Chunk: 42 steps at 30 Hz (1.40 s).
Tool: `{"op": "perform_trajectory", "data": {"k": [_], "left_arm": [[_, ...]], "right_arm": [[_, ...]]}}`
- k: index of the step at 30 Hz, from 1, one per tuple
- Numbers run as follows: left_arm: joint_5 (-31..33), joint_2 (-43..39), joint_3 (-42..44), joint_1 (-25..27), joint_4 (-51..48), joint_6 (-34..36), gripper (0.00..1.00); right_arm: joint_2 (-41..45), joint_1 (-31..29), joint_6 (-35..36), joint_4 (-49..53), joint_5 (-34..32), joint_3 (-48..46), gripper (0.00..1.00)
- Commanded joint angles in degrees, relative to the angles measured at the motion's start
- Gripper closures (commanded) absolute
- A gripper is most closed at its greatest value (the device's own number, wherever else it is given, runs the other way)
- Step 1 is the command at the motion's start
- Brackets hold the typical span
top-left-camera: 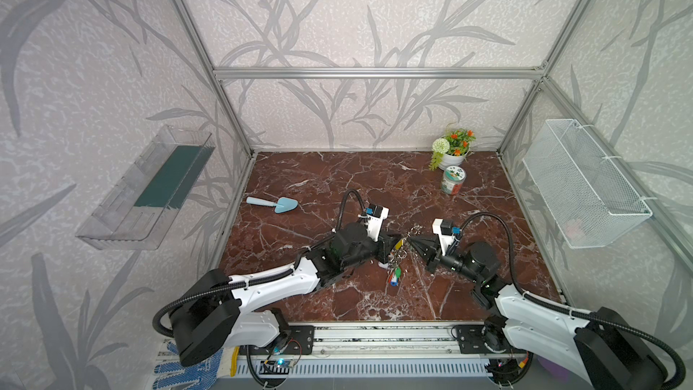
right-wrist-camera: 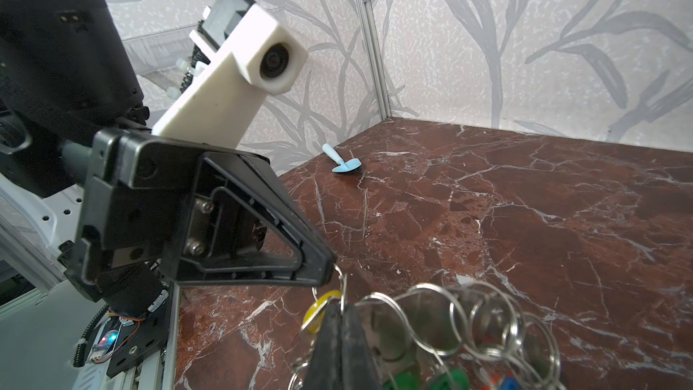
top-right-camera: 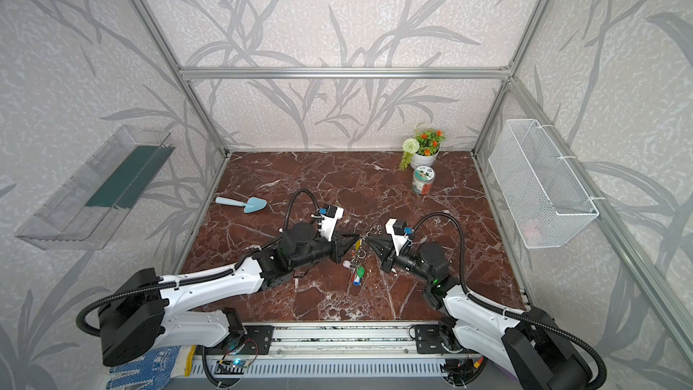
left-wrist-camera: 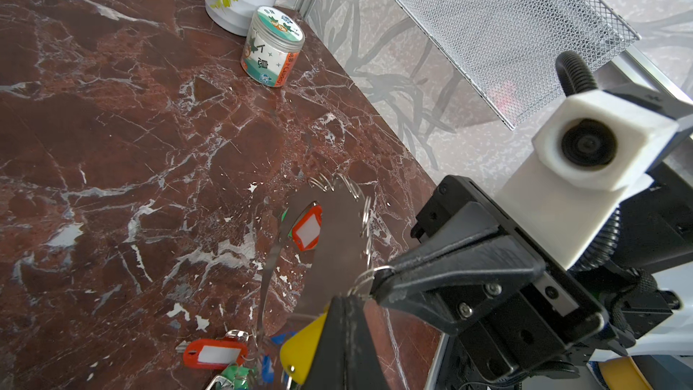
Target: Put the keys on the keyring
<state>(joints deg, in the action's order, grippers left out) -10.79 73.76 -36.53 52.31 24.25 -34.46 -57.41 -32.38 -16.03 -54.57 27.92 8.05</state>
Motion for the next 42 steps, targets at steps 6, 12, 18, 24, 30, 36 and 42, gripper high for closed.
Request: {"op": "perform_trajectory", "data": {"k": [6, 12, 18, 24, 30, 36, 42], "left_arm": [[-5.5, 3.0, -0.5, -1.4, -2.0, -2.9, 1.0], [-9.5, 4.6, -0.9, -3.2, -1.6, -4.4, 1.0], [-11.1, 4.0, -1.2, -4.3, -2.7, -4.2, 0.92], [-12.7, 5.1, -1.8, -4.5, -3.9, -3.7, 0.87], [-12.6, 4.6, -0.9, -5.1, -3.1, -4.8, 0.82], [-12.0, -2.7, 2.3, -10.1, -4.4, -4.6, 0.63], [-6.0, -19.1, 9.6, -12.0, -2.8, 3.1, 0.43]], "right_arm": [[2.5, -0.5, 0.3, -5.6, 0.3, 0.7, 1.0], [3.2, -0.5, 0.4, -5.5, 0.2, 0.5, 1.0], [3.6, -0.5, 0.5, -4.8, 0.2, 0.6, 1.0], [3.5, -0.5, 0.4, -4.9, 0.3, 0.6, 1.0], [3.5, -0.5, 0.3, -5.0, 0.4, 0.6, 1.0], [3.6, -0.4, 0.0, -4.9, 0.4, 0.7, 1.0], [1.6, -0.5, 0.4, -4.8, 2.2, 2.1, 1.0]]}}
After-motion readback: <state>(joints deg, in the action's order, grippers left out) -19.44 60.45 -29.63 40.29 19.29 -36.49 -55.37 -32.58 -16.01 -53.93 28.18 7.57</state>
